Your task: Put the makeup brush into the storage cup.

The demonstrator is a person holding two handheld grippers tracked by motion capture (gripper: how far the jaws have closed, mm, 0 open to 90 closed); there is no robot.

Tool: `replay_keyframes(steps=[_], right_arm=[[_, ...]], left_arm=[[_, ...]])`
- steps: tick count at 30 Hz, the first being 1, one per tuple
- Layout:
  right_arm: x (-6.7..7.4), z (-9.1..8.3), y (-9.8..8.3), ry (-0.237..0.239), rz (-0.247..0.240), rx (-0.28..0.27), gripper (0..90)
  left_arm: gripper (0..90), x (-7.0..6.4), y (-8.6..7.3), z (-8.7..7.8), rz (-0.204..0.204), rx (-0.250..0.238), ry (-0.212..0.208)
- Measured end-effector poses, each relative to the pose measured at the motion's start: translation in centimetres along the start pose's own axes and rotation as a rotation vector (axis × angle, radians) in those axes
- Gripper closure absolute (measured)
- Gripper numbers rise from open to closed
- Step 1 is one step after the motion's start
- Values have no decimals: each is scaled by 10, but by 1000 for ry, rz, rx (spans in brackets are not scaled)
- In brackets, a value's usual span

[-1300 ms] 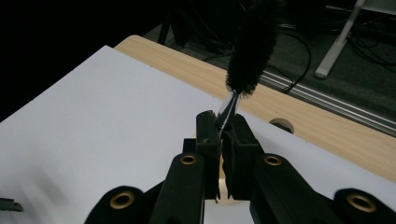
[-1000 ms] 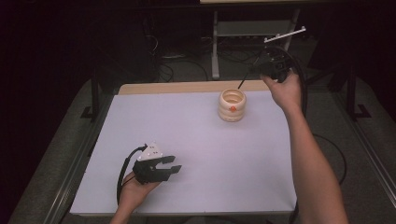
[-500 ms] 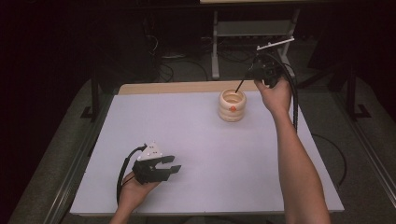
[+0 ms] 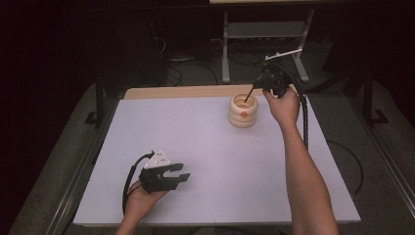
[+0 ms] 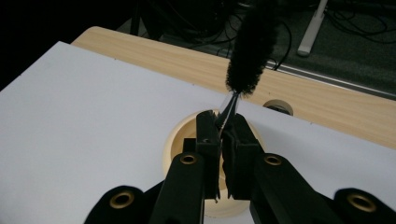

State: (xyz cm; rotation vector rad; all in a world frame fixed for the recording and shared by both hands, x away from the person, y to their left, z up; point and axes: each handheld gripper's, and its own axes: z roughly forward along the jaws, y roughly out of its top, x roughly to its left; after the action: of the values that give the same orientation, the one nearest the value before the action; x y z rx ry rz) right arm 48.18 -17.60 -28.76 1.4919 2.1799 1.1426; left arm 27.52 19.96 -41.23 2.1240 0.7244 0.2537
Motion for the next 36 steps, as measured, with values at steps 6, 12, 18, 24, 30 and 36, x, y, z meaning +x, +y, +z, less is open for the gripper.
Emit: replay_keyframes(steps=[6, 12, 18, 24, 30, 36], right_arm=[[2, 12, -10, 1, 18, -6, 847], [7, 23, -19, -17, 36, -5, 846], [6, 29, -25, -26, 22, -28, 843], [5, 32, -31, -23, 45, -4, 839], [4, 33, -33, -19, 49, 9, 837], [3, 37, -38, -16, 42, 19, 837]], left_arm=[[544, 0, -1, 2, 1, -13, -2], [544, -1, 0, 2, 5, -6, -2], [544, -2, 0, 4, -4, -7, -6], [544, -2, 0, 3, -1, -3, -4], [544, -1, 0, 4, -5, -7, -4], [544, -1, 0, 4, 1, -4, -4]])
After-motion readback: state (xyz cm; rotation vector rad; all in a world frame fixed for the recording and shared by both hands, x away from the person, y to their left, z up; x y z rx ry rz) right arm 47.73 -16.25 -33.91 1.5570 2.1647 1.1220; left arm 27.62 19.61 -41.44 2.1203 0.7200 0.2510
